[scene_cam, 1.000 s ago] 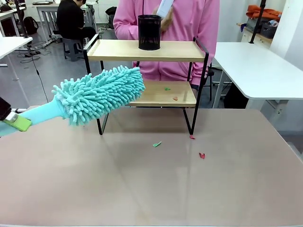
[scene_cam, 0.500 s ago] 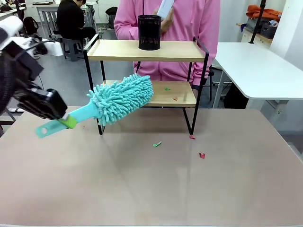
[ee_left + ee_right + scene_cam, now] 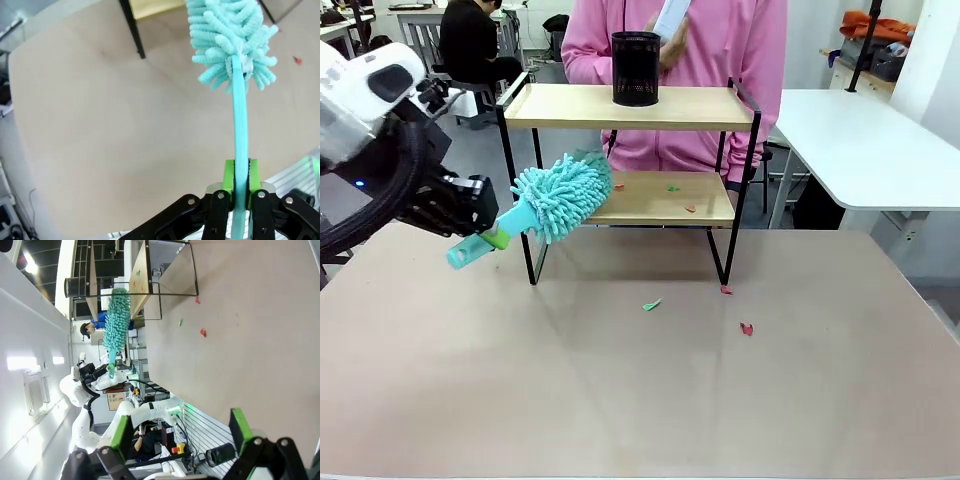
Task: Clean the shelf.
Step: Clean the remaining tier of the Shelf with the Duster once objects are removed.
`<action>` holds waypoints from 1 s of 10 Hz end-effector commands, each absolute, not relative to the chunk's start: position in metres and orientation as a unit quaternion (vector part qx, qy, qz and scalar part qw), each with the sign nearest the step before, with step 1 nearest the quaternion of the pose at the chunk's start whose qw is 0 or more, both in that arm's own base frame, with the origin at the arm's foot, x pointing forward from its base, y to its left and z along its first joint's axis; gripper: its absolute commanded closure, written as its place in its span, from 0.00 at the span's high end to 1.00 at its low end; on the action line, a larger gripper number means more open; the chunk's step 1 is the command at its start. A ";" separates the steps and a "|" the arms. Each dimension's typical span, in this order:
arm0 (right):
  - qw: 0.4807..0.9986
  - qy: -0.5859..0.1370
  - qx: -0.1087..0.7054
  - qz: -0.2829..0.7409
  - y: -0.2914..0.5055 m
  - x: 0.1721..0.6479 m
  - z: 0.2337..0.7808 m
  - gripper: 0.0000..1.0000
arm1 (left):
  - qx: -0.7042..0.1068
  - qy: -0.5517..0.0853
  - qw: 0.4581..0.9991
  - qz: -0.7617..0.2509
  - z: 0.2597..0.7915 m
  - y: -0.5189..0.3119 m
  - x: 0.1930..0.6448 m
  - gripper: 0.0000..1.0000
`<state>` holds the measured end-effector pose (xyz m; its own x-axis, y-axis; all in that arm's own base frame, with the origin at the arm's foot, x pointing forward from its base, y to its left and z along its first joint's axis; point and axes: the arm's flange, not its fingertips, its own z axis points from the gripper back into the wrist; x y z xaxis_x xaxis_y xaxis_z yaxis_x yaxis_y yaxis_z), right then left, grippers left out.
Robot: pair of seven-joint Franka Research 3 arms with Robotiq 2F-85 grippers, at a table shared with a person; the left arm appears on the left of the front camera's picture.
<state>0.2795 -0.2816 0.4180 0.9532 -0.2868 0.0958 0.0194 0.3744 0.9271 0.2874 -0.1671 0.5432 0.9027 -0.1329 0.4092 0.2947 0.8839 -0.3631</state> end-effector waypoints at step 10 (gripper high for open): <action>0.821 -0.126 0.551 -0.079 -0.283 0.279 0.419 1.00 | -0.139 -0.281 0.949 -0.046 0.516 -0.218 0.359 0.13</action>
<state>0.2794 -0.2816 0.4180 0.9532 -0.2868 0.0958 0.0194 0.3743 0.9271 0.3500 -0.2059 0.5137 0.8669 -0.0303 0.4976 0.1836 0.9474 -0.2622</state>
